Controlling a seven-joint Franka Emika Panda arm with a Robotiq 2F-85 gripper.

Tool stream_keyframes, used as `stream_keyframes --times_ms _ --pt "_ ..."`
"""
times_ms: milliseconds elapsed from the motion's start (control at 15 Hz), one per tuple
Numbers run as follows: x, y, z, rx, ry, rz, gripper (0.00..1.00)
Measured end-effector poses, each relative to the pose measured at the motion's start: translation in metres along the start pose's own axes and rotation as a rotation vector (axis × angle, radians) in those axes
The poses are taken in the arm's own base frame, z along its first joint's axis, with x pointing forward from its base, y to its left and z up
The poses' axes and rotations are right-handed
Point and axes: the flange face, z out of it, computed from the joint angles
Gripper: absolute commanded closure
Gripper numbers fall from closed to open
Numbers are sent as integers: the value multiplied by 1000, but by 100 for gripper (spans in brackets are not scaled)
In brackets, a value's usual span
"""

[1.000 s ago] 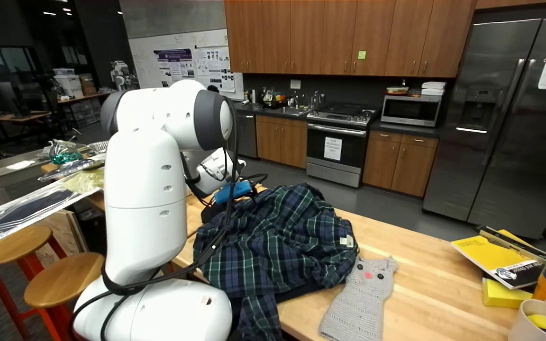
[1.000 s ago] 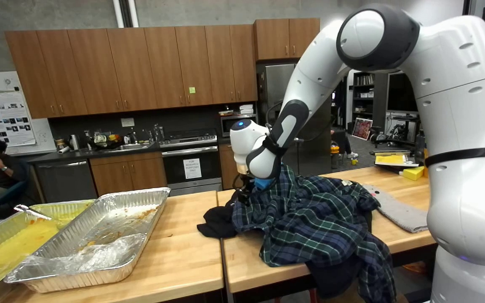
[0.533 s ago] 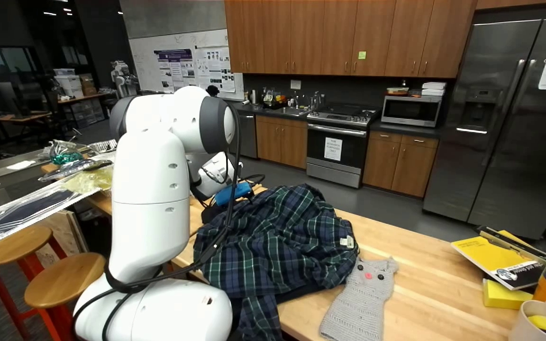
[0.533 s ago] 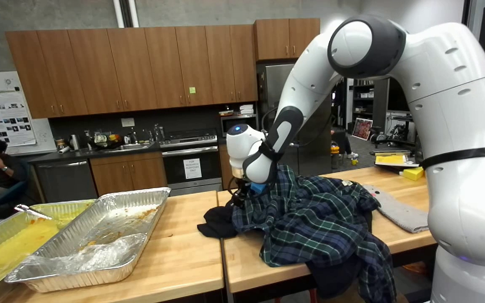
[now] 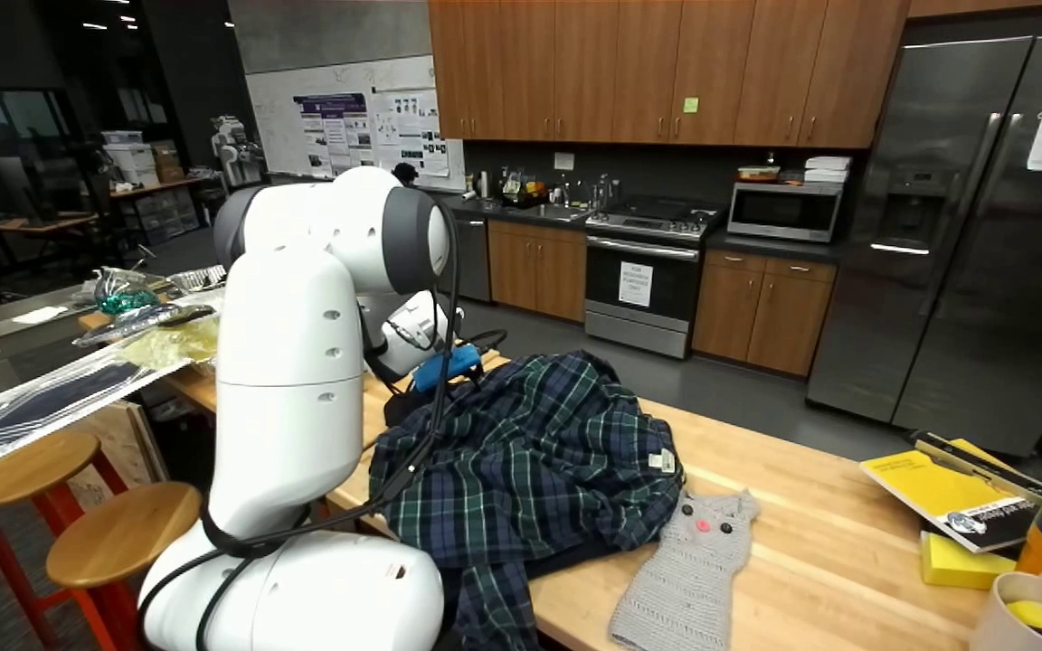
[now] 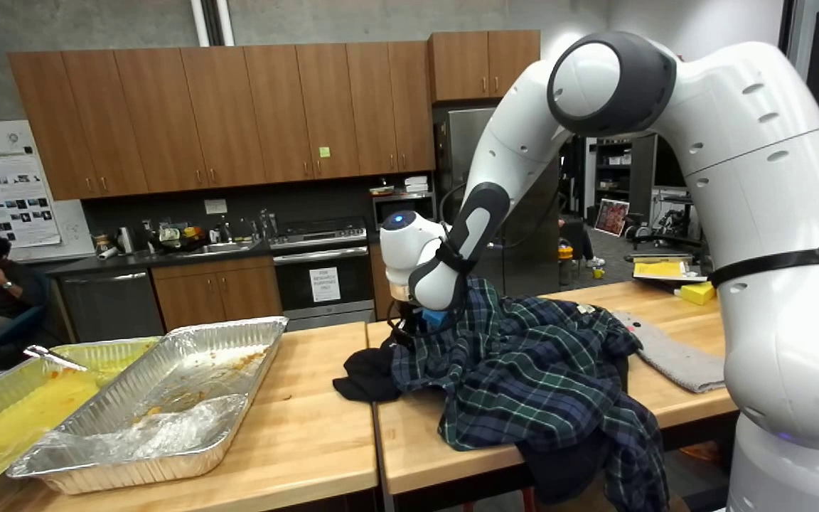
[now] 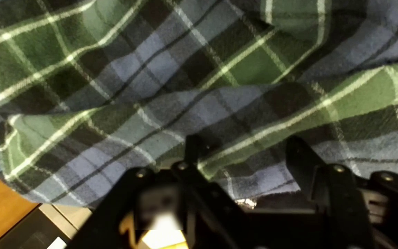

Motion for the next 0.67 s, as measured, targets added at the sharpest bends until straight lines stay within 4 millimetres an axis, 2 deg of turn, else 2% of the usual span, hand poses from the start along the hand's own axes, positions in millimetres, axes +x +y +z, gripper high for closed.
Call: stream_keyframes --times_ms 67,133,267,467,600,667 --pt "2 -1 -3 -9 7 -2 15" --pt "5 -3 -7 -17 14 -3 41" --pt "10 -6 -16 -34 23 2 41" --pt "15 -7 -26 -49 21 16 62" --pt "15 -5 -28 -60 5 28 79" --pt "15 -4 -28 -67 -9 38 58"
